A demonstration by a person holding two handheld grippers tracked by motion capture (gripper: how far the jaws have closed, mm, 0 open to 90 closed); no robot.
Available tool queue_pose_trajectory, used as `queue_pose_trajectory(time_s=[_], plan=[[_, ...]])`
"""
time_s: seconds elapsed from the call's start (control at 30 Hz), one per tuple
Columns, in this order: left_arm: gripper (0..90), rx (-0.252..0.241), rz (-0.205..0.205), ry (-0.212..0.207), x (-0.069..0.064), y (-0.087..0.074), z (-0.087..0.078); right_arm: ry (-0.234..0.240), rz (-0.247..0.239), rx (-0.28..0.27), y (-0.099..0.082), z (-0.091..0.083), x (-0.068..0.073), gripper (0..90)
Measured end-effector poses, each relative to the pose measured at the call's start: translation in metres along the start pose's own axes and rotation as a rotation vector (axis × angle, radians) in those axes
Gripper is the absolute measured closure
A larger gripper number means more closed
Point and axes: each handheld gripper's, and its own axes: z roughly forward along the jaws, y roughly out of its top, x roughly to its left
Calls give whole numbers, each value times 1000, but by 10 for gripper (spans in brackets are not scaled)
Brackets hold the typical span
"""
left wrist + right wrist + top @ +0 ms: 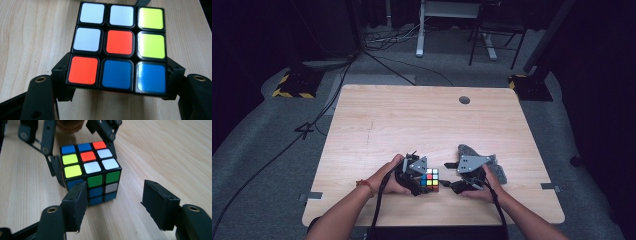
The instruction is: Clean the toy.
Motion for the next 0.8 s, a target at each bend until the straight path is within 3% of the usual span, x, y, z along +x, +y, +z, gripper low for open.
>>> queue_pose_trajectory(time_s=[0.1, 0.33, 0.57, 0.67, 0.77, 0.8], plan=[[298, 7, -3, -4, 1, -2, -1, -2, -16, -9, 7, 3, 3, 368], [267, 86, 9, 16, 1, -8, -1, 7, -57, -2, 26, 15, 9, 381], [261, 76, -32, 28, 2, -15, -6, 14, -71, 7, 42, 23, 10, 387], [263, 64, -39, 45, 2, -16, -10, 19, -82, 6, 46, 25, 11, 429], [260, 62, -39, 43, 1, -18, -13, 27, -85, 8, 48, 27, 12, 448], [272, 93, -19, 42, -1, -19, -12, 39, -85, 6, 48, 27, 13, 478]])
